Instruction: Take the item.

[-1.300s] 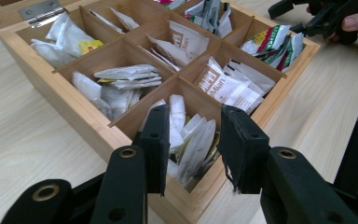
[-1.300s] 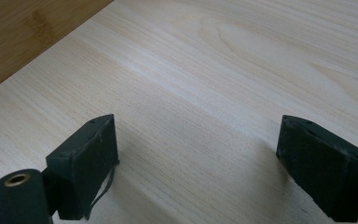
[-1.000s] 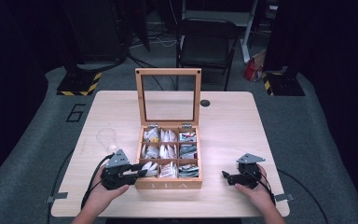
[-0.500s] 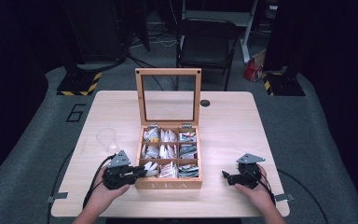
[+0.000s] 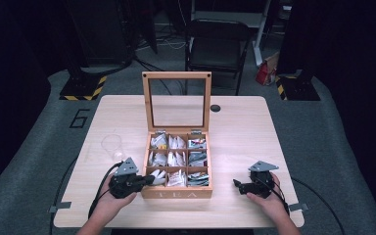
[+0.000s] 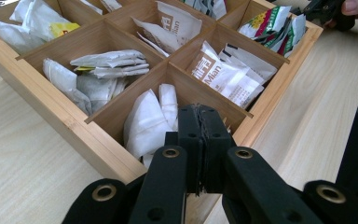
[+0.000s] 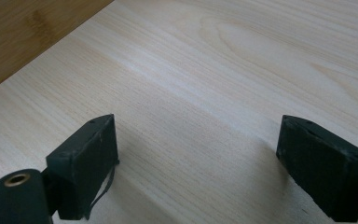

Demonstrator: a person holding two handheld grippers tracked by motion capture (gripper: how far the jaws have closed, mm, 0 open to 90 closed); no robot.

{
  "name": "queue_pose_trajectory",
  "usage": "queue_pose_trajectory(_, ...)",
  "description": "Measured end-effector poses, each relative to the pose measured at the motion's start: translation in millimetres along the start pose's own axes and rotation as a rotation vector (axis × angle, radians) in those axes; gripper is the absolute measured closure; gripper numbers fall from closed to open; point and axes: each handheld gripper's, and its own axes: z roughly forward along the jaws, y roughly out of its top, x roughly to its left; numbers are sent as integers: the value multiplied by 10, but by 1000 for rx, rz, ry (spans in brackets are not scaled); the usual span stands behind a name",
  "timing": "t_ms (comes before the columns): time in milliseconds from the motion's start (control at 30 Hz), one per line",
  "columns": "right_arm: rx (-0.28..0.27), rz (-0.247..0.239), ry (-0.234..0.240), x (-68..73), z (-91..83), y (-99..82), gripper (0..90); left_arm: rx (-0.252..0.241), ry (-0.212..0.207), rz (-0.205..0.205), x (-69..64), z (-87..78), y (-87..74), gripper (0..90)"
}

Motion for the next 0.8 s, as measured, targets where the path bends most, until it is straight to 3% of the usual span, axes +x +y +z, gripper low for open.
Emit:
queue_pose_trajectory(467, 1, -2, 0, -1, 0, 0, 117, -15, -4, 4, -18, 70, 100, 894)
queue_pose_trajectory(800, 0, 0, 0, 0, 0, 0, 117, -44, -10, -19, -5, 118, 128, 895)
